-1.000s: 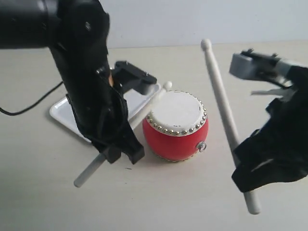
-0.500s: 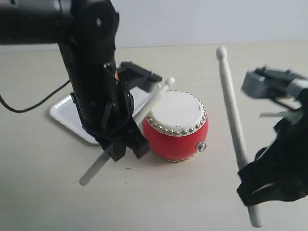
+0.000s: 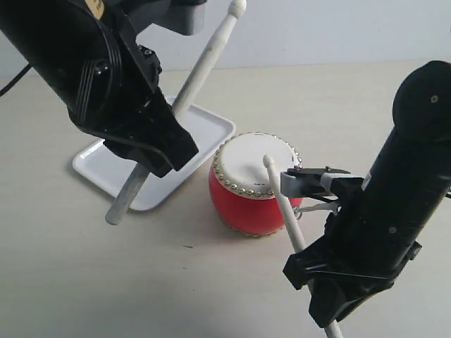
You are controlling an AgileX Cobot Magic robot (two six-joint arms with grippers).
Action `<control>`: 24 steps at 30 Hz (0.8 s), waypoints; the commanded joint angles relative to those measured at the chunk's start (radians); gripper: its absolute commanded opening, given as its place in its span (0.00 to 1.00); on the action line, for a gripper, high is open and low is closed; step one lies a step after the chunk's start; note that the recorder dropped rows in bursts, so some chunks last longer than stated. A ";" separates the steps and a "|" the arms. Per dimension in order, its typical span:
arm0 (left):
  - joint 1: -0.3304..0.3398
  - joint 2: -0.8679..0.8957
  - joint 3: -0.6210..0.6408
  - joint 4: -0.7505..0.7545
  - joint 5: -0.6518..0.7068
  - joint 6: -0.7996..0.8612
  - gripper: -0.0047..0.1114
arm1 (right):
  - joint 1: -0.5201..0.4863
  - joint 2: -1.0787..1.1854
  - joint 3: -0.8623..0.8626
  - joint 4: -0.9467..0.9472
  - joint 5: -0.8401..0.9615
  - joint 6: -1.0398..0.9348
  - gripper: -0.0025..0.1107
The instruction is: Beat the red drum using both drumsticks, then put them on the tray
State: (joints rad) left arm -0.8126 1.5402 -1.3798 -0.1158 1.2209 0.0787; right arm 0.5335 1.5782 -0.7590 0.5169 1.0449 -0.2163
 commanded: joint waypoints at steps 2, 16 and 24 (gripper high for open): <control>-0.005 0.078 0.049 -0.003 -0.002 0.014 0.04 | 0.002 -0.149 -0.028 -0.005 0.122 0.027 0.02; -0.005 0.421 0.112 -0.160 0.000 0.088 0.04 | 0.002 -0.688 -0.023 -0.090 0.061 0.216 0.02; -0.005 0.246 0.074 -0.164 0.000 0.045 0.04 | 0.002 -0.342 0.130 -0.062 -0.076 0.113 0.02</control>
State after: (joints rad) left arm -0.8141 1.8628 -1.2863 -0.2680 1.2129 0.1453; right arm 0.5335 1.1052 -0.6685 0.4143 1.0478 -0.0280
